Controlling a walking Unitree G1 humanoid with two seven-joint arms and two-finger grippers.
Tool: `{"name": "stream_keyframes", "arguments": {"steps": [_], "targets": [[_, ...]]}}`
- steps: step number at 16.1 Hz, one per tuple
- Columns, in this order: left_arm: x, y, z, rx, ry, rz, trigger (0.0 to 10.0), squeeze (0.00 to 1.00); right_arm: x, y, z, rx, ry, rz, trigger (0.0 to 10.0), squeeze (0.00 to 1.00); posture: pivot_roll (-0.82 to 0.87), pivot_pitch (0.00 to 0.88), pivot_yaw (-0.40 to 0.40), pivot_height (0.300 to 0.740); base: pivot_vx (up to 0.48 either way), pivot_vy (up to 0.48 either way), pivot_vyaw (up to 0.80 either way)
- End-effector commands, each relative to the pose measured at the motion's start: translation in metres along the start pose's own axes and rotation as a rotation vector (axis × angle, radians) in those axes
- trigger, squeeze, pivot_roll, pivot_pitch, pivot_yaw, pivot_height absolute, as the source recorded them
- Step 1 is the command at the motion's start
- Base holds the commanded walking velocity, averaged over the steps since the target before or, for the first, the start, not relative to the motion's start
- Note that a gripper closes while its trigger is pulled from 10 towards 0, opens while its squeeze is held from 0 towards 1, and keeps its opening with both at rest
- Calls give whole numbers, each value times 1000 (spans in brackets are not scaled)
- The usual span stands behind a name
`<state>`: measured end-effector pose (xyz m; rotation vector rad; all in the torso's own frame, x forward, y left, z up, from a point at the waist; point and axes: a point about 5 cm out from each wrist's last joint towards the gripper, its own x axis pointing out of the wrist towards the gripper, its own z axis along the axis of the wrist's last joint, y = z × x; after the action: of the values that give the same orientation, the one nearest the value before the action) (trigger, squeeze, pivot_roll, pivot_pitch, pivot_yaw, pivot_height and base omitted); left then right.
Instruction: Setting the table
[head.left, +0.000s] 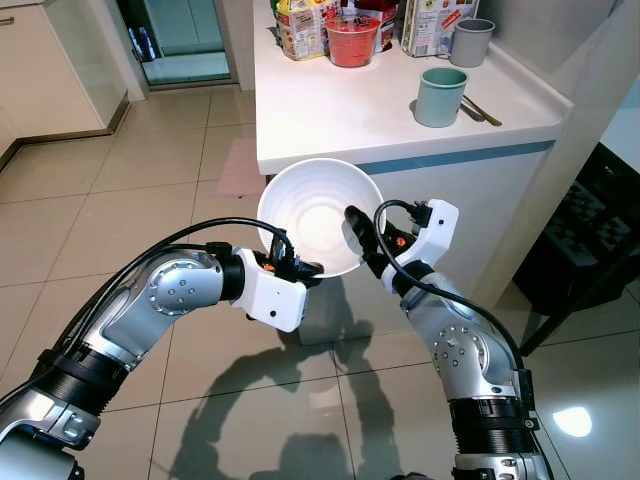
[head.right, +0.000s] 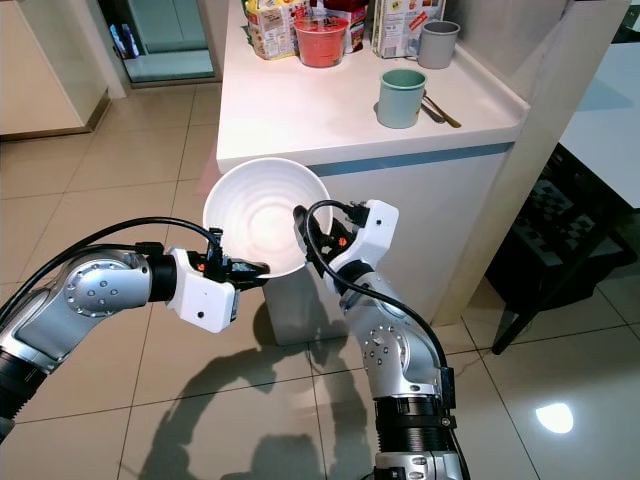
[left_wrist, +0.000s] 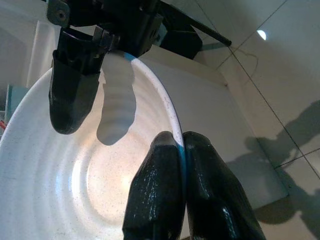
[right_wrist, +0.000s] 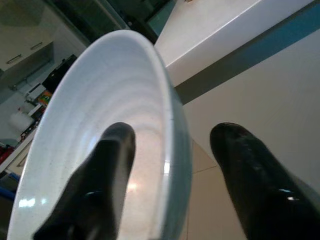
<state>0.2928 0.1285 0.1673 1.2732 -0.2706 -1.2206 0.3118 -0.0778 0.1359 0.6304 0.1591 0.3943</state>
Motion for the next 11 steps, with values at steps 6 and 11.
{"name": "stream_keyframes", "arguments": {"steps": [6, 11], "targets": [[-5, 15, 9, 40, -39, 58, 0, 0, 1, -3, -6, -5, 27, -23, 0, 0, 175, 0, 81, 740, 0, 0, 0], [-4, 16, 10, 37, -42, 65, 0, 0, 0, -3, -7, -39, 28, -13, 0, 0, 170, 0, 78, 740, 0, 0, 0]]}}
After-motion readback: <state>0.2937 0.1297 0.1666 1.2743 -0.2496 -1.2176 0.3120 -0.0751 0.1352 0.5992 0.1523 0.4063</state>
